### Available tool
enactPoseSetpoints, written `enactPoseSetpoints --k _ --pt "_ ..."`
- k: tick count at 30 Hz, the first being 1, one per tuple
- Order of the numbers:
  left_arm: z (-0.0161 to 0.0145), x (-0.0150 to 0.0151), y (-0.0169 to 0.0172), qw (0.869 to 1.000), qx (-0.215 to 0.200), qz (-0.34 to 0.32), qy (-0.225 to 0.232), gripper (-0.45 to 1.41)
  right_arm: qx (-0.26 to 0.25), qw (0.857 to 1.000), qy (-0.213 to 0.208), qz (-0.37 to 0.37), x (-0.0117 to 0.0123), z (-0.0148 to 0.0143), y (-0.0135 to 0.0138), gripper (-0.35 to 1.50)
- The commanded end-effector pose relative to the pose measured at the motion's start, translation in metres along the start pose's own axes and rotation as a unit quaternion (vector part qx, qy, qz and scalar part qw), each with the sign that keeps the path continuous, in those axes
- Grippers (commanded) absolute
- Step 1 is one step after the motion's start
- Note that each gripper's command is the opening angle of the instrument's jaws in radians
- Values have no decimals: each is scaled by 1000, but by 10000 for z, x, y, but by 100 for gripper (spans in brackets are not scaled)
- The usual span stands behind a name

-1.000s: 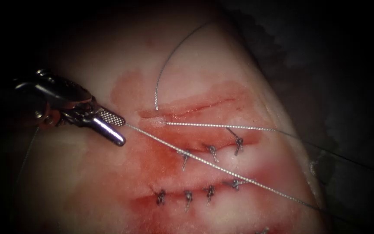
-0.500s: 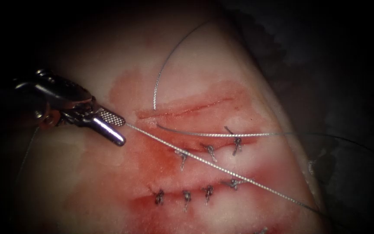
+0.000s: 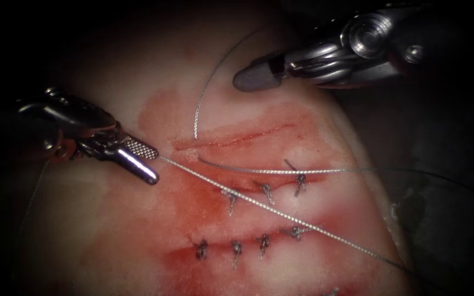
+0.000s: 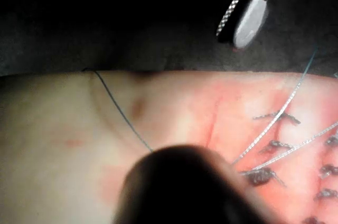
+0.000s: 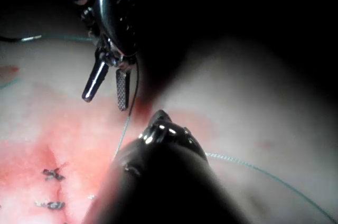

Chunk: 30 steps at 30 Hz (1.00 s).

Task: Wound Closure
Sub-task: Pull the thread completely through the tissue using the right gripper, leaving a short tail at the top half of the tissue

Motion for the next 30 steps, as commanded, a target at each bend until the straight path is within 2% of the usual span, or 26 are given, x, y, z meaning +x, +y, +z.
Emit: enactPoseSetpoints --k 1,4,7,10,19,29,30 --pt "4 -8 4 1000 0 2 -1 66 6 1000 18 -8 5 17 9 29" --pt "4 -8 4 1000 0 2 -1 66 24 997 68 -24 23 24 11 41" --pt "5 -7 5 1000 -1 2 -2 66 52 991 118 -40 44 38 8 42" --pt "6 -7 5 1000 -1 2 -2 66 58 988 135 -45 53 49 2 44" --pt "5 -7 5 1000 -1 2 -2 66 51 986 153 -53 73 84 -19 46" --pt "5 -7 5 1000 -1 2 -2 66 58 983 167 -55 71 89 -32 42" --pt "5 -7 5 1000 -1 2 -2 66 60 982 171 -56 71 90 -33 34"
